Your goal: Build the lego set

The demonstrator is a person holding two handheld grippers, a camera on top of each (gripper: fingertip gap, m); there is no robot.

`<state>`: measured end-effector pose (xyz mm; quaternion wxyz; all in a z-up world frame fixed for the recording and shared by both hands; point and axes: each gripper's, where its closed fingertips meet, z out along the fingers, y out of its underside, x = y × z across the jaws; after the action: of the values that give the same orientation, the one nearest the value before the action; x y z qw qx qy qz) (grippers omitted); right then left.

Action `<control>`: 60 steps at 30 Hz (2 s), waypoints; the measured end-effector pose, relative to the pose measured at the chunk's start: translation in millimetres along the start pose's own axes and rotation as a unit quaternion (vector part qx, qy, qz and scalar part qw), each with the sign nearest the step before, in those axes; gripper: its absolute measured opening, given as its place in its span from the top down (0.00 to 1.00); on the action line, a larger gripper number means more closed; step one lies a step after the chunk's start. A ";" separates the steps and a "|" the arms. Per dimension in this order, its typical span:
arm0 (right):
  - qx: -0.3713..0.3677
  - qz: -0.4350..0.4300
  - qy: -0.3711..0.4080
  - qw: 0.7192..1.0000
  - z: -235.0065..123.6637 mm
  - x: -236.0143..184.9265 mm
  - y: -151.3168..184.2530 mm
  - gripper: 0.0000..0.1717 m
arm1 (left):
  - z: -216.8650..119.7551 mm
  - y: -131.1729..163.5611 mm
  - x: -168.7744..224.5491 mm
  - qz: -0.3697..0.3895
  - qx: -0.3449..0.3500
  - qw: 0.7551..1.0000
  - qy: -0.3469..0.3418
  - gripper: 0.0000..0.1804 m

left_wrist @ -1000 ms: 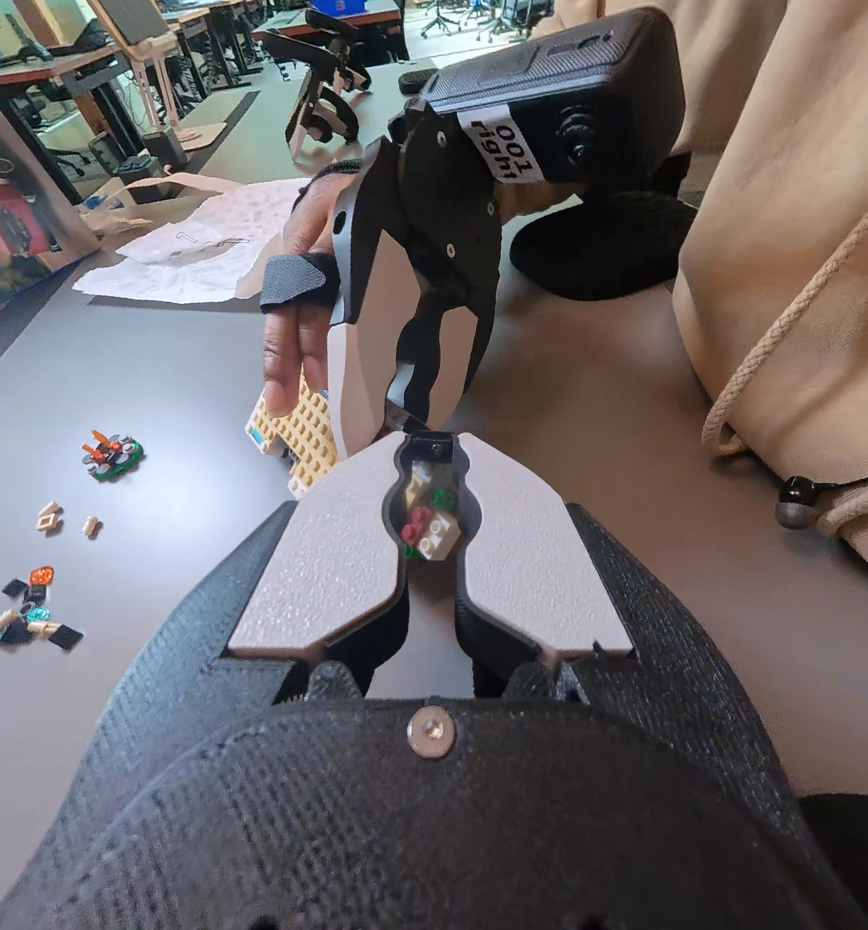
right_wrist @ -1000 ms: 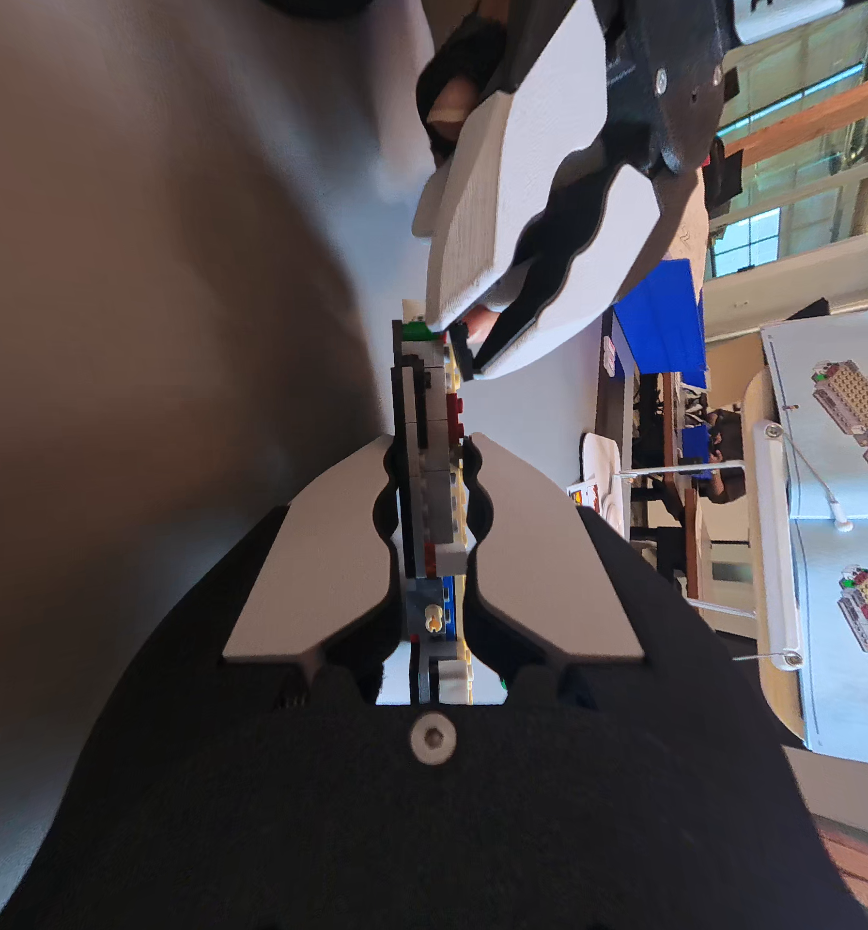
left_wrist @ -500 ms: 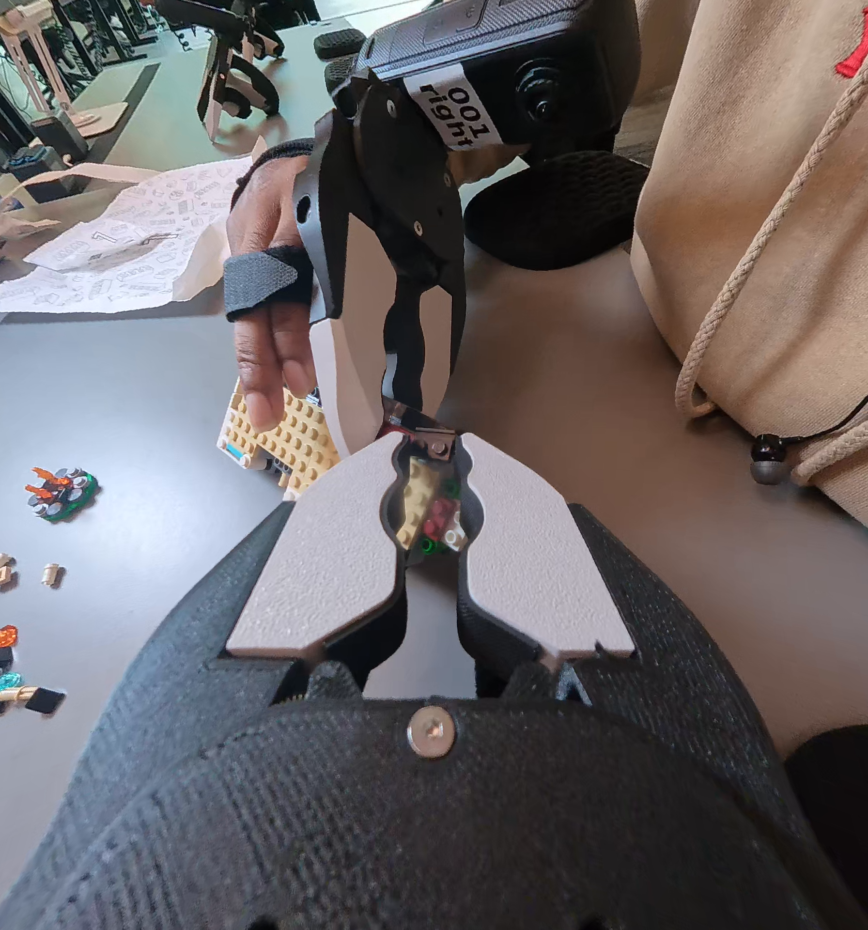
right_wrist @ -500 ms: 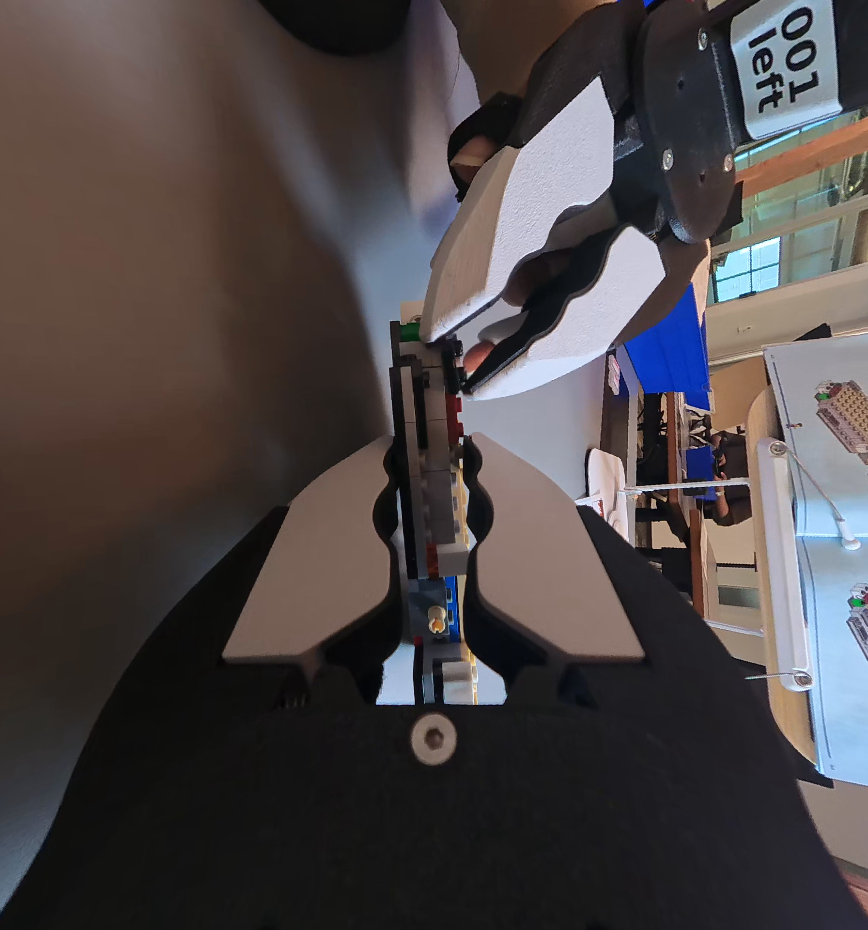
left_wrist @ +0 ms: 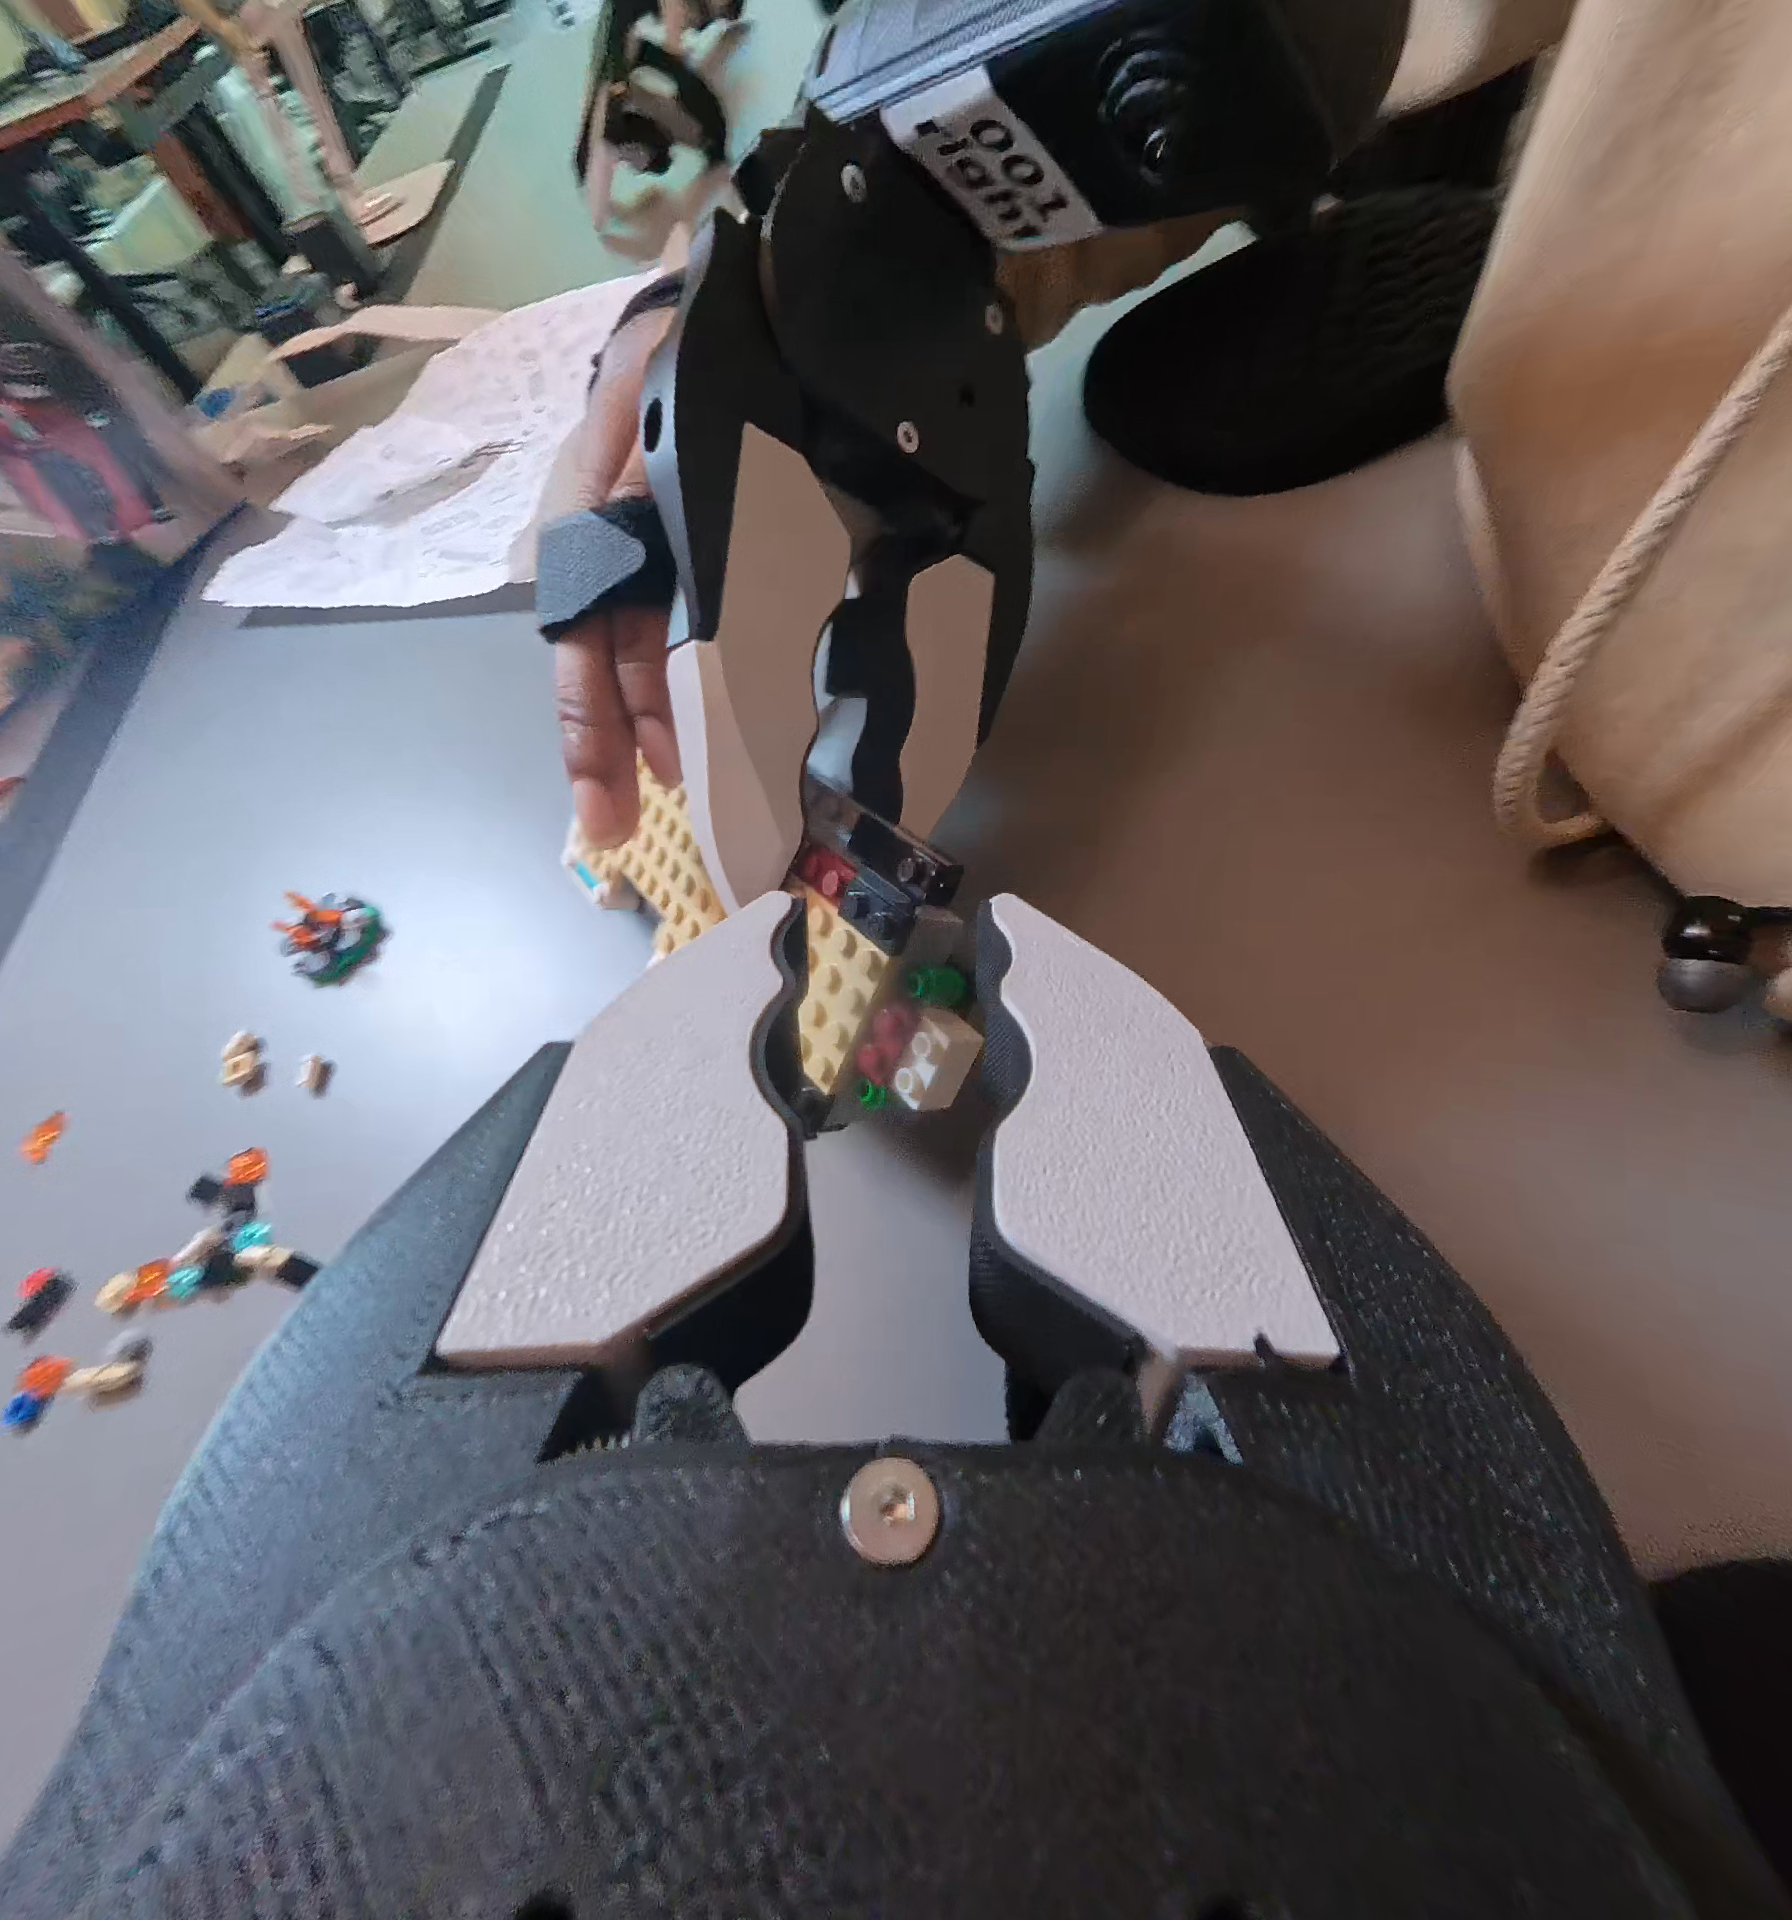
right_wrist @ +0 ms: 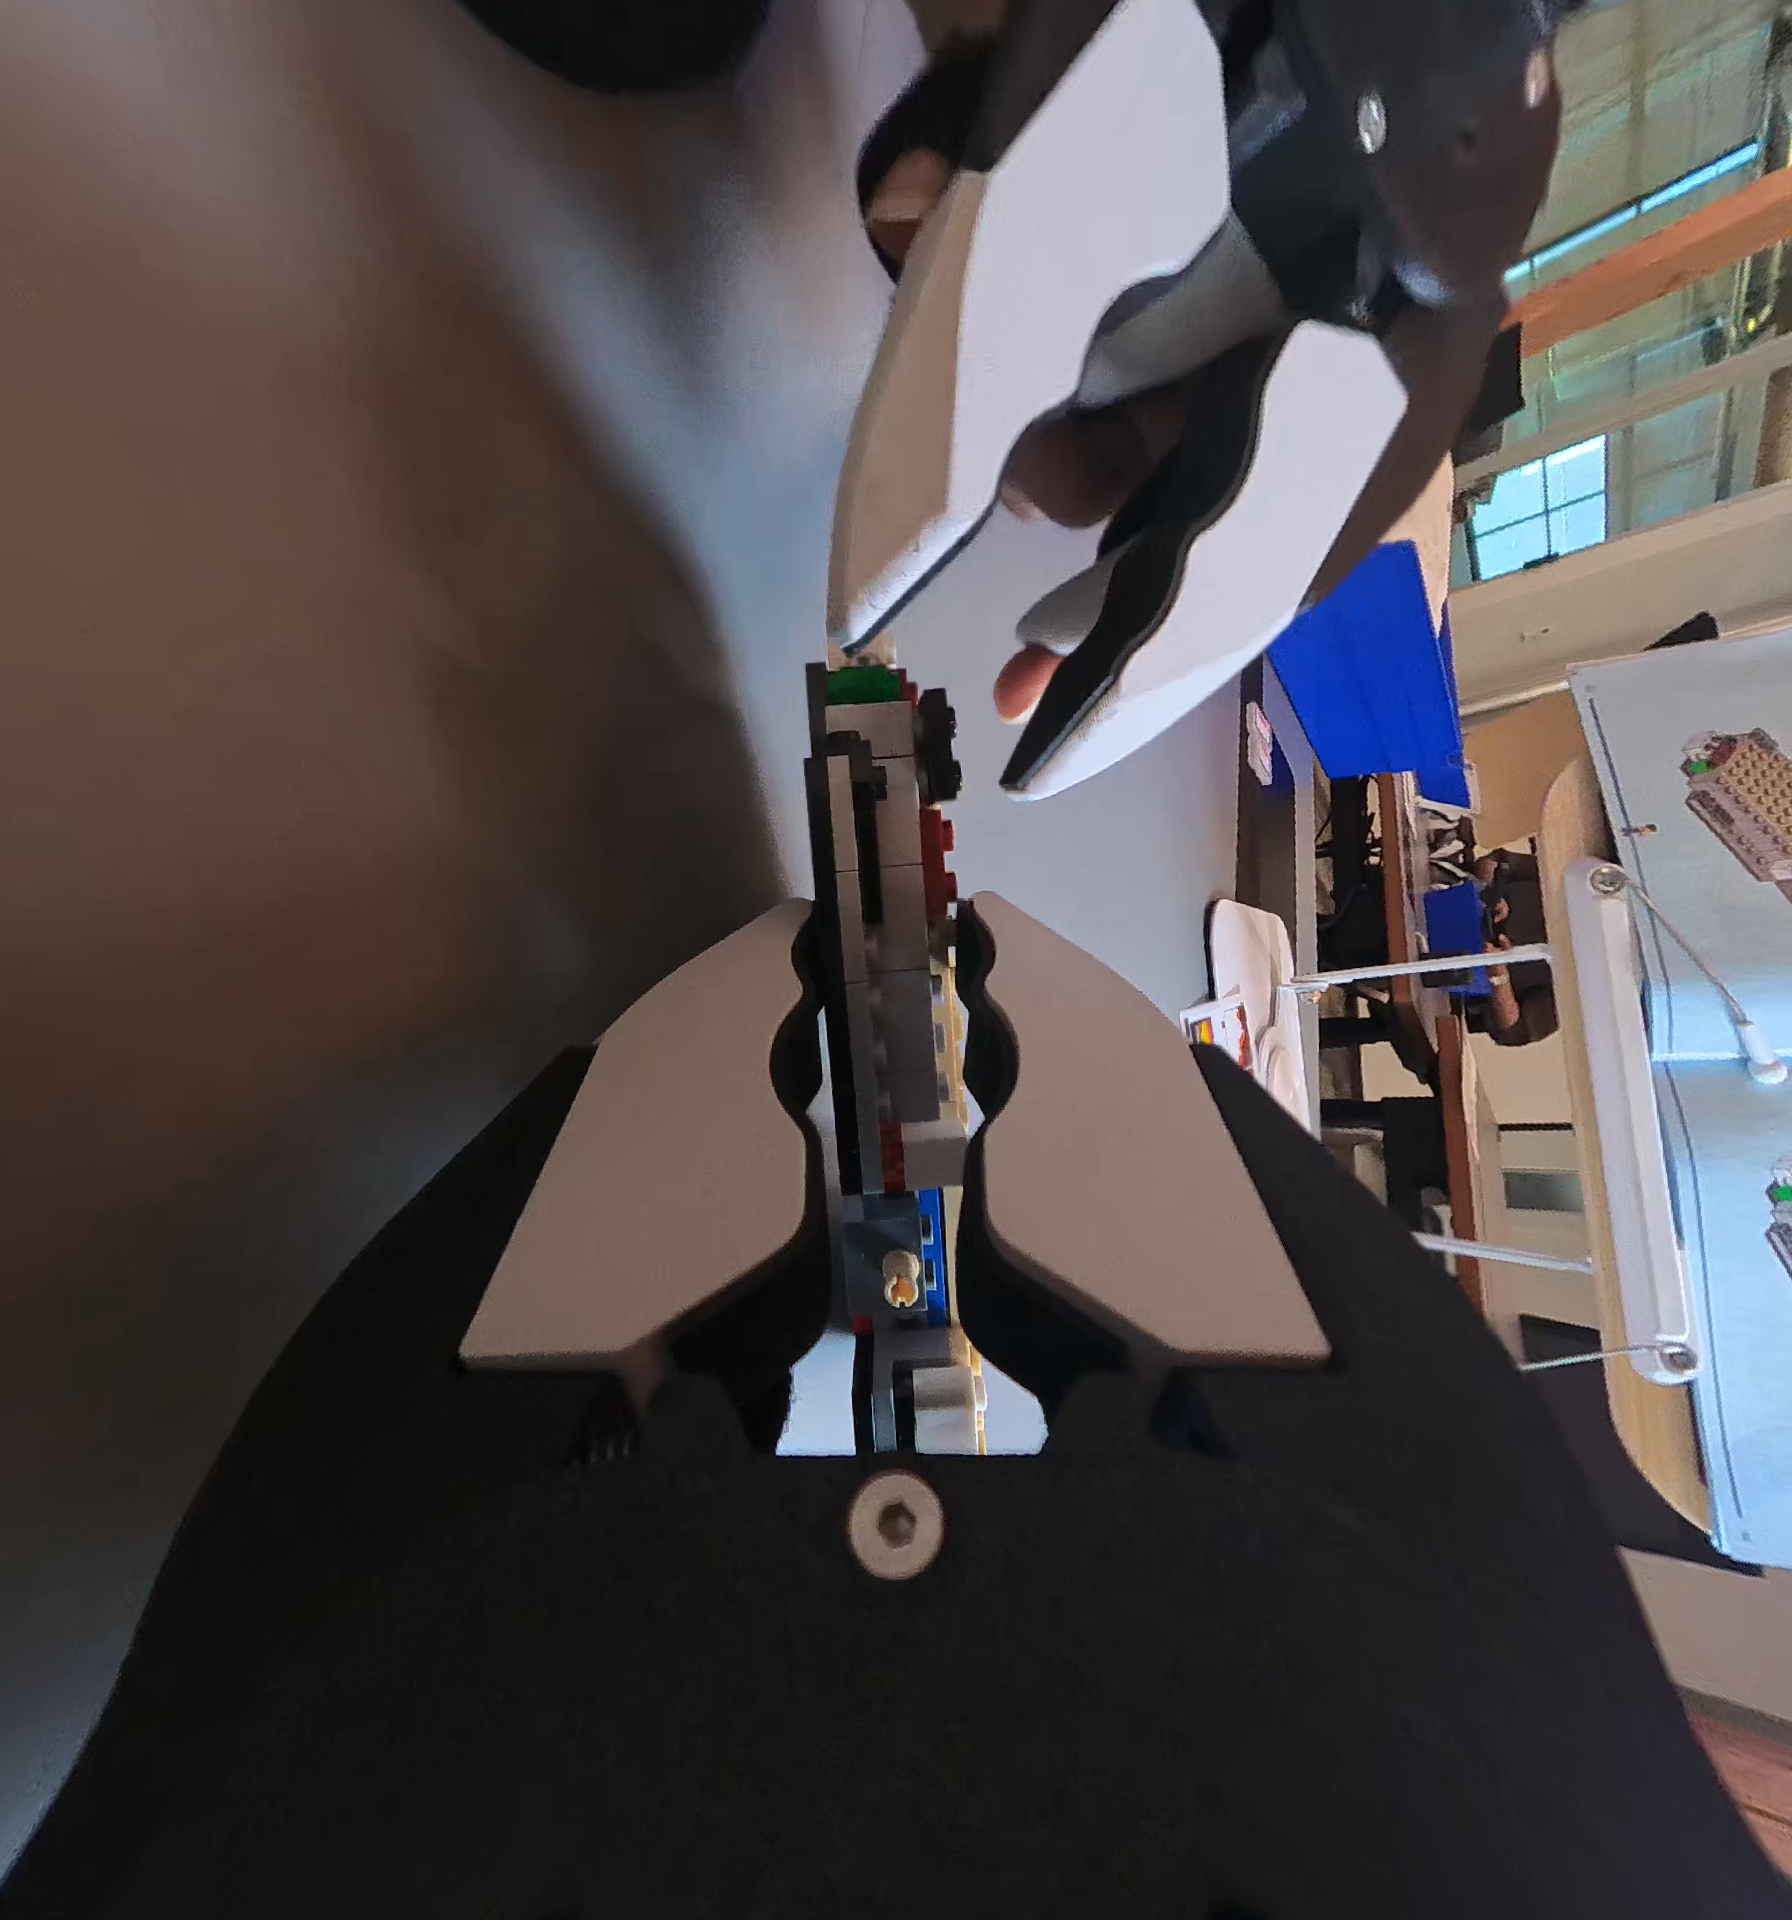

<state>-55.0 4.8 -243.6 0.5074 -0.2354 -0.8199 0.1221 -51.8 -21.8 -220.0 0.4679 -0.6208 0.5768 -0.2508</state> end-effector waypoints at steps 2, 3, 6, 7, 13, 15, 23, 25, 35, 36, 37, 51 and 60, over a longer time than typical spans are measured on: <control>-0.001 0.020 0.002 1.000 -0.3 5.0 0.7 0.87 | -2.4 1.9 -4.4 0.028 -0.028 0.998 -0.053 0.81; -0.001 0.029 0.002 1.000 -0.2 7.6 1.1 0.87 | -3.6 3.9 -8.0 0.047 -0.043 0.995 -0.082 0.80; -0.005 0.045 -0.004 0.999 0.6 12.8 1.9 0.87 | -4.8 4.1 -15.4 0.100 -0.067 0.981 -0.150 0.80; -0.007 0.046 -0.007 0.999 1.2 13.3 2.1 0.87 | -4.2 3.9 -17.7 0.114 -0.075 0.976 -0.168 0.80; -0.024 0.050 -0.018 0.998 4.9 12.7 3.5 0.87 | 5.3 7.6 -17.4 0.166 -0.116 0.962 -0.181 0.82; -0.027 0.054 -0.023 0.998 5.3 12.3 3.5 0.87 | 5.4 8.1 -19.0 0.180 -0.123 0.957 -0.189 0.86; -0.032 0.096 -0.053 0.993 6.2 7.8 1.1 0.87 | 4.9 10.9 -17.0 0.157 -0.127 0.965 -0.170 0.87; -0.030 0.107 -0.060 0.992 5.5 8.5 -0.5 0.87 | 3.6 9.2 -16.7 0.143 -0.125 0.969 -0.159 0.87; -0.051 0.129 -0.083 0.987 5.7 7.8 0.1 0.87 | 3.0 9.3 -17.4 0.066 -0.082 0.987 -0.120 0.87; -0.053 0.131 -0.086 0.986 5.9 7.6 0.5 0.87 | 3.3 9.9 -17.2 0.057 -0.078 0.988 -0.118 0.87; -0.054 0.131 -0.086 0.986 6.2 7.7 0.8 0.87 | 3.2 10.0 -17.7 0.054 -0.074 0.989 -0.119 0.87; -0.055 0.165 -0.093 0.980 7.7 8.1 -1.9 0.87 | 0.6 10.9 -16.3 0.030 -0.049 0.988 -0.144 0.88; -0.054 0.190 -0.107 0.975 5.0 7.2 -4.8 0.87 | -0.6 7.9 -14.3 -0.014 -0.026 0.991 -0.134 0.88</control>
<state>-63.4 4.5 -238.2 0.3712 -0.3991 -0.8151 0.1963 -59.1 -7.6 -223.3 0.5209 -0.6689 0.5065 -0.1573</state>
